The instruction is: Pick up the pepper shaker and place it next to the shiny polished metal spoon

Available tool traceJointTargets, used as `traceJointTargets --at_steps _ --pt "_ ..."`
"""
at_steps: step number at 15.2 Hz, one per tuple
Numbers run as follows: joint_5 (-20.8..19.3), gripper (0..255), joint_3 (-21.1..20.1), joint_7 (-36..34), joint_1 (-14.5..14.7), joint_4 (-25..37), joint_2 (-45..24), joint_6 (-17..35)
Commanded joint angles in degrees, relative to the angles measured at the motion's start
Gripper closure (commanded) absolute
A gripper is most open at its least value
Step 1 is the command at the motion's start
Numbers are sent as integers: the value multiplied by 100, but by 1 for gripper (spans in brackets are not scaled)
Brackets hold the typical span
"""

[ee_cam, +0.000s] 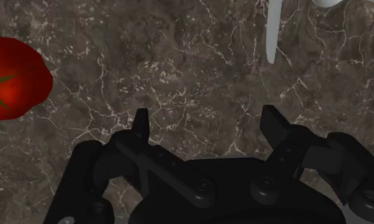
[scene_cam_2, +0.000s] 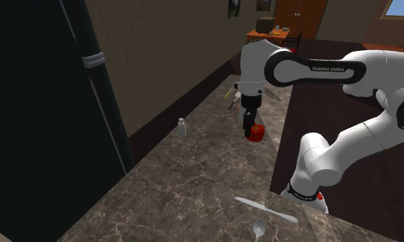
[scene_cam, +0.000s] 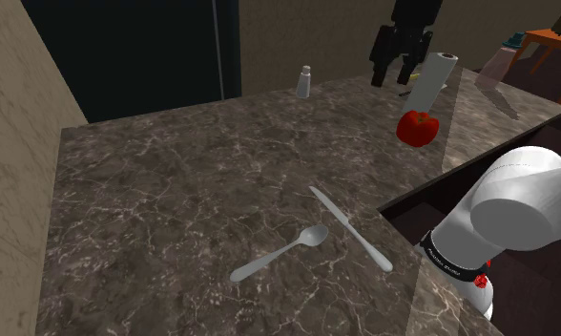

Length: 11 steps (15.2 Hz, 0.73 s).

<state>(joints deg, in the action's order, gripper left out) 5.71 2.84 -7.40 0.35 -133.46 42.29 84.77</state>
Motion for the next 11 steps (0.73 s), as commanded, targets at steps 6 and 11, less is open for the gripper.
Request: traceJointTargets --at_steps 6,11 --pt "-89 0 172 156 -72 422 -983 623" --pt "-111 0 346 303 -128 1018 -1994 1102"
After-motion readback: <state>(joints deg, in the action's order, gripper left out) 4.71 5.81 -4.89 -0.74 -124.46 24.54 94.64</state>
